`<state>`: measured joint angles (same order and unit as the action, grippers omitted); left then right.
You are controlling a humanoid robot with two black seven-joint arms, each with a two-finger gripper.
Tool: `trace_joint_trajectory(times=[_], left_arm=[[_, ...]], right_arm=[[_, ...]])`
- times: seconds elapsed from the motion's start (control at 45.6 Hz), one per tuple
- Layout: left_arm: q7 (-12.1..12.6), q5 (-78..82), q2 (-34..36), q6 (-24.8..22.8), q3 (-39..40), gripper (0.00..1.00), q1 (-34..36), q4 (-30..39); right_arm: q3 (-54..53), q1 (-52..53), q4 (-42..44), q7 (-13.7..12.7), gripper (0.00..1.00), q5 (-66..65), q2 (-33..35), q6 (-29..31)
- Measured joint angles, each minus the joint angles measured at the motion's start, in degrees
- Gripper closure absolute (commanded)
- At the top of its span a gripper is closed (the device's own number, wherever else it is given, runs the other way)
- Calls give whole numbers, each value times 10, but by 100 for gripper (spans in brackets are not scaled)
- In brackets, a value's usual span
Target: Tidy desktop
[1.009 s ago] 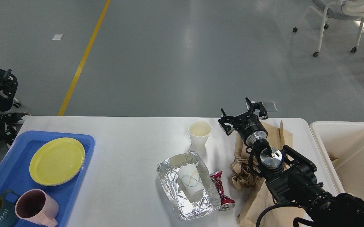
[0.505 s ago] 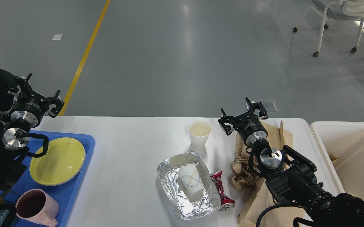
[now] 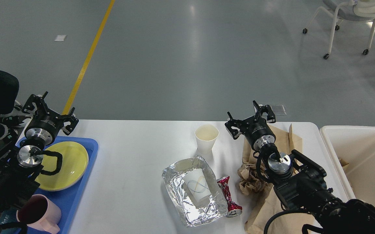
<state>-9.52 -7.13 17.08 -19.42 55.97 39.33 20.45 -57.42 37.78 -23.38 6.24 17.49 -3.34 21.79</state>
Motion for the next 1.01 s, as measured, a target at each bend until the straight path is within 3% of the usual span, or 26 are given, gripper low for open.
trace_joint_trajectory(times=[0.154, 0.395, 0.483, 0.658, 1.009], left_arm=[[-60, 0, -4, -10, -1, 3, -5, 1], [-199, 1, -23, -43, -1, 3, -27, 1], [-226, 0, -26, -44, -1, 3, -29, 1], [-247, 0, -27, -45, -1, 3, -30, 1], [-248, 1, -28, -48, -1, 3, -33, 1]], right_arm=[[0, 0, 0, 0, 0, 0, 0, 0], [0, 0, 0, 0, 0, 0, 0, 0], [0, 0, 0, 0, 0, 0, 0, 0], [0, 0, 0, 0, 0, 0, 0, 0], [0, 0, 0, 0, 0, 0, 0, 0]])
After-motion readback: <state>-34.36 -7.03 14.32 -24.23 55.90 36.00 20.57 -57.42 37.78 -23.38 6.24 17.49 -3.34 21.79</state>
